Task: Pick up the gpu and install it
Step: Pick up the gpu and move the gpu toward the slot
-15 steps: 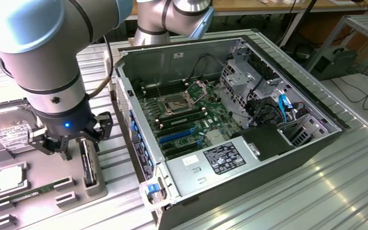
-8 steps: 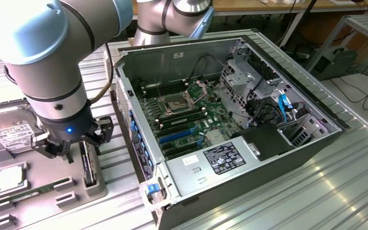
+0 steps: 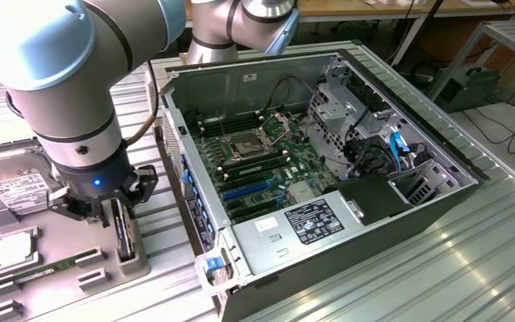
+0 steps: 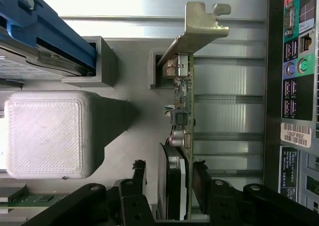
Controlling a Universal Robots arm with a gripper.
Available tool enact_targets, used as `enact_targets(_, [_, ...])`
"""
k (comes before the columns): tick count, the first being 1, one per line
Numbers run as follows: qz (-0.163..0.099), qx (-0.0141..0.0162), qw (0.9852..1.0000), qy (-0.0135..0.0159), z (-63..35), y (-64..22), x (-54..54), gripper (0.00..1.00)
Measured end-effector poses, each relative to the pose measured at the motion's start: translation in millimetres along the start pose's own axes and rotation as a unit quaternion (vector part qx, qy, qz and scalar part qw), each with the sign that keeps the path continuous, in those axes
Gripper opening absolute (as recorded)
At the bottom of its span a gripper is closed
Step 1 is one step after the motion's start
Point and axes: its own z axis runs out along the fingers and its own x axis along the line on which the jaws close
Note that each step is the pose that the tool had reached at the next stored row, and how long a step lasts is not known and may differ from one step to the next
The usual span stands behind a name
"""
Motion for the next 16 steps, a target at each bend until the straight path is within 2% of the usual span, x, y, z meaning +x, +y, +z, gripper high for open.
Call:
enact_targets(2, [0.0,0.0,1.0,0.0,0.0,0.0,0.0,0.46])
enact_targets(3, [0.0,0.0,1.0,0.0,0.0,0.0,0.0,0.39])
enact_targets(16, [0.005,0.0001,1.0,-0.0002,0.0,0.0,0.0,0.39])
